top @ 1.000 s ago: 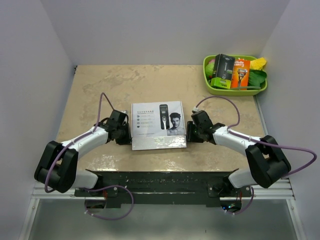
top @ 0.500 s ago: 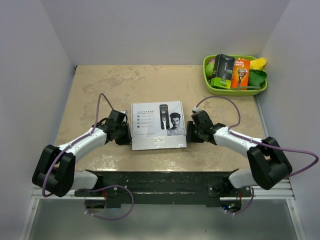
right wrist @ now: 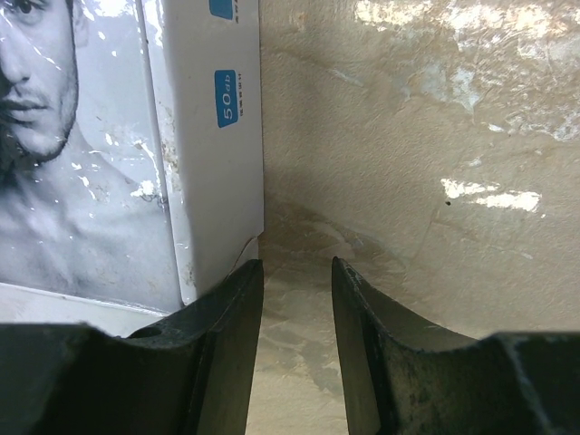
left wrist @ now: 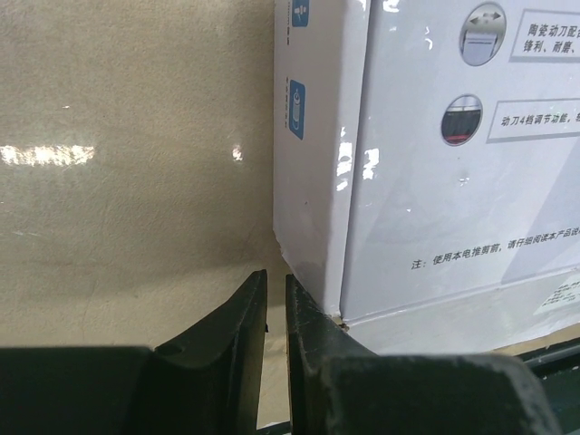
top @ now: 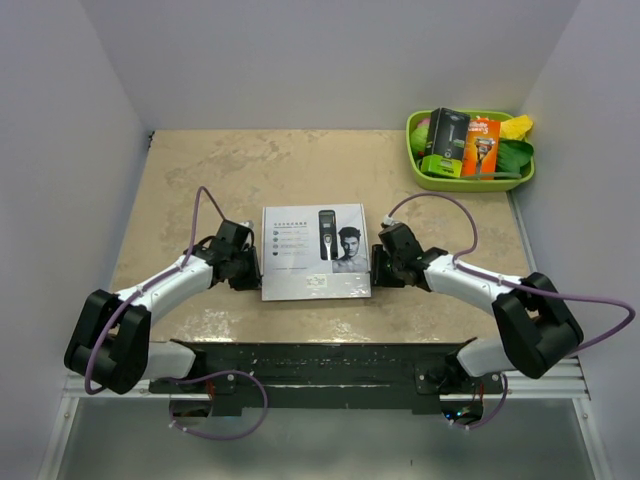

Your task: Sort the hair-cutting tools

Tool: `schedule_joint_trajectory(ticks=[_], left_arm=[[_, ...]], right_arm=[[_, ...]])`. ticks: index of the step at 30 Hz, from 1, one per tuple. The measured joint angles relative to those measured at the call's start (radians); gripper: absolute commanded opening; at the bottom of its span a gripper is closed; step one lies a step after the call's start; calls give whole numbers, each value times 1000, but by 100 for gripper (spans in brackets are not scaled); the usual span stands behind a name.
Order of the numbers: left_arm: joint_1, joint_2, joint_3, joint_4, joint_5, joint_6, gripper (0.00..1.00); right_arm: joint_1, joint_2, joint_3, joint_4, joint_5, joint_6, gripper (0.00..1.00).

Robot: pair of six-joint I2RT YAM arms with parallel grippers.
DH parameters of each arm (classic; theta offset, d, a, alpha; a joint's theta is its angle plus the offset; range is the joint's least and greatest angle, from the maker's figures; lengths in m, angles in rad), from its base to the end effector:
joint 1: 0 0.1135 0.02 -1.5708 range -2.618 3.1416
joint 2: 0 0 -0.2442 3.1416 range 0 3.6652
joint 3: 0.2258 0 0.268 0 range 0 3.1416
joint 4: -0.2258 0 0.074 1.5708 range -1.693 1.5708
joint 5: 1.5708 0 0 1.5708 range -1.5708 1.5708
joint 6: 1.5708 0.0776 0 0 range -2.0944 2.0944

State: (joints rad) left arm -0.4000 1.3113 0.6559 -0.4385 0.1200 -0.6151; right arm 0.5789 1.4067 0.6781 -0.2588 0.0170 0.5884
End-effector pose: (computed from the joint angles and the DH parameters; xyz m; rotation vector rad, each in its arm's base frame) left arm 0.2454 -0.1138 0.1037 -0.2547 2.7327 -0.4683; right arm 0.2505 0.1622 0.0988 0.0191 2.6150 0.4142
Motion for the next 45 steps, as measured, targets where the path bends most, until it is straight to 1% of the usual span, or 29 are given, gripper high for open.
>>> schedule_joint_trajectory(ticks=[12, 17, 24, 31, 45], left_arm=[[0, 0, -2, 2, -2, 7, 19], [0, 0, -3, 3, -5, 8, 19], [0, 0, -3, -9, -39, 18, 20], [-2, -8, -1, -32, -58, 25, 21], [-9, -8, 28, -78, -80, 33, 20]], right_arm=[[1, 1, -28, 41, -4, 33, 42], [6, 0, -27, 35, 10, 33, 45], [49, -2, -7, -13, 73, 32, 45], [98, -47, 8, -69, 127, 33, 44], [138, -105, 30, -130, 178, 33, 44]])
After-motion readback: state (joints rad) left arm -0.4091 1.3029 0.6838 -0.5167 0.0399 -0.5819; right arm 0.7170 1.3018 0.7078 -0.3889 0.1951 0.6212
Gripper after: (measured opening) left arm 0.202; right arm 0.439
